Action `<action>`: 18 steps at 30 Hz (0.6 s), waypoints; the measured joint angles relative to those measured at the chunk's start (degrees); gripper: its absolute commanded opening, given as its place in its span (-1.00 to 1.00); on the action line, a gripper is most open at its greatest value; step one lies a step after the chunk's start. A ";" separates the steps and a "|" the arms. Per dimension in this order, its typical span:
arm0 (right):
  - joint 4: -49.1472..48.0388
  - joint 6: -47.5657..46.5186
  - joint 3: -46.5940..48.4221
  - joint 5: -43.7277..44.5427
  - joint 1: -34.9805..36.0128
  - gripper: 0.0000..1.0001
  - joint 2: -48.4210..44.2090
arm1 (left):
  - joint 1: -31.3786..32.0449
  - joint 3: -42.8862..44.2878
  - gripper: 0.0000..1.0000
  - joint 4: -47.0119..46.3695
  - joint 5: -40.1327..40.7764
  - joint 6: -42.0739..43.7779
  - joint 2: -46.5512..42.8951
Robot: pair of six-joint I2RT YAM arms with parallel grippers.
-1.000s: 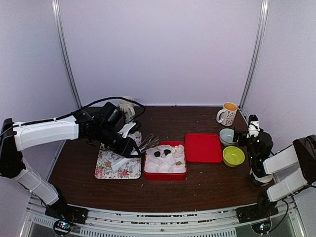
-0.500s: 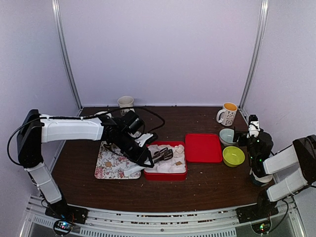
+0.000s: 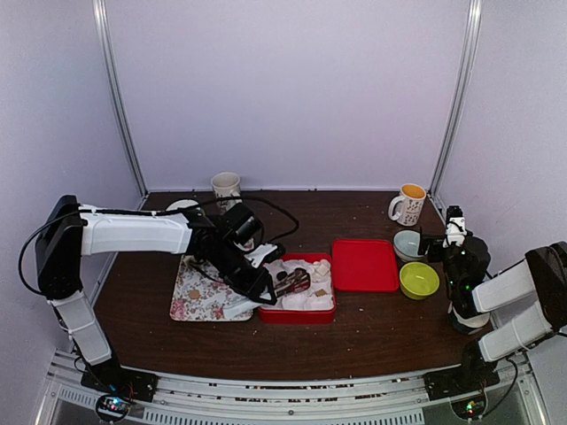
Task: Pack the chocolate
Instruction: Place the fake chocolate in the empty pocket of the box.
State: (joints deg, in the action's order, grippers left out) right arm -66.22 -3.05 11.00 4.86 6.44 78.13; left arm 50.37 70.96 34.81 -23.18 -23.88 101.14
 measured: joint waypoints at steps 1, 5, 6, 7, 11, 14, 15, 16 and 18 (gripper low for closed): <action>0.00 0.00 0.00 0.00 0.00 1.00 0.00 | 0.00 0.00 -0.41 0.04 0.24 0.00 0.15; 0.00 0.00 0.00 0.00 0.00 1.00 0.00 | 0.00 0.22 -0.41 0.66 1.27 0.00 0.46; 0.00 0.00 0.00 0.00 0.00 1.00 0.00 | 0.00 0.28 -0.41 0.90 1.51 -0.02 0.46; 0.00 0.00 0.00 0.00 0.00 1.00 0.00 | 0.00 0.44 -0.41 1.22 1.77 0.00 0.46; 0.02 0.00 0.00 0.00 0.00 1.00 0.00 | 0.00 0.83 -0.39 1.70 2.84 0.00 0.46; 0.00 0.00 0.00 0.00 0.00 1.00 0.00 | 0.00 0.85 -0.30 1.88 3.28 -0.02 0.46; 0.00 0.00 0.00 0.00 0.00 1.00 0.00 | 0.00 0.85 -0.26 1.99 3.43 -0.02 0.46; 0.00 0.00 0.00 0.00 0.00 1.00 0.00 | 0.00 0.85 -0.24 2.12 3.58 0.00 0.46; 0.00 0.00 0.00 0.00 0.00 1.00 0.00 | 0.00 0.87 -0.20 2.40 3.85 0.02 0.46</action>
State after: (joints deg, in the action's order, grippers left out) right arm -66.22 -3.05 11.00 4.86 6.44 78.13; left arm 50.37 71.83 37.21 -19.33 -23.86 101.60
